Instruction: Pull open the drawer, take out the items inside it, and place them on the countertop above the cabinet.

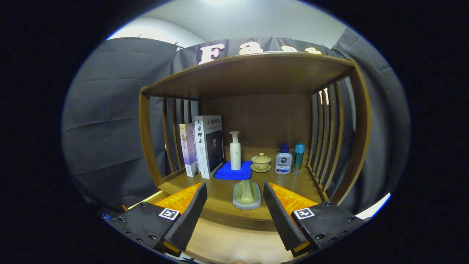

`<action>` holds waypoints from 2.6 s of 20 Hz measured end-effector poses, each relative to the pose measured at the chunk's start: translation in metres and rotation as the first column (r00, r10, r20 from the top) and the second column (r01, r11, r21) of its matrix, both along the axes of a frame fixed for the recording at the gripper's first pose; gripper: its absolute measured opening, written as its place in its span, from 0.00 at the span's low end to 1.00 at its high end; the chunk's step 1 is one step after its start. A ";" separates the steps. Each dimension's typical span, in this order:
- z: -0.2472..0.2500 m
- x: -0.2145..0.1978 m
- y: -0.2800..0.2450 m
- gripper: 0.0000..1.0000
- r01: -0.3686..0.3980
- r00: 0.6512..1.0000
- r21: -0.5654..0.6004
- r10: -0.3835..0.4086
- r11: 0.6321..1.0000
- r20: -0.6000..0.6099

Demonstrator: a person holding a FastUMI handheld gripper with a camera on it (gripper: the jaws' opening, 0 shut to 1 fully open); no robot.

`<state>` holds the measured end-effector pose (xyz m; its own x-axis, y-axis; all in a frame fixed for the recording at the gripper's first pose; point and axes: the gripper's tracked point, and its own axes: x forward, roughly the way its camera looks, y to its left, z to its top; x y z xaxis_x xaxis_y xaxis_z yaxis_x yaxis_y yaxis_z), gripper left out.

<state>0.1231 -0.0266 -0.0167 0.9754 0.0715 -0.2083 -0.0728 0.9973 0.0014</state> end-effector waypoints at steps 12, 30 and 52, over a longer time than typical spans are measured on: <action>-0.022 -0.090 -0.009 0.97 0.161 0.980 -0.005 -0.159 0.987 0.123; -0.169 -0.180 0.097 0.98 0.092 0.996 -0.110 -0.089 0.990 0.028; -0.232 -0.146 0.078 0.97 0.173 0.981 -0.126 -0.182 0.977 -0.060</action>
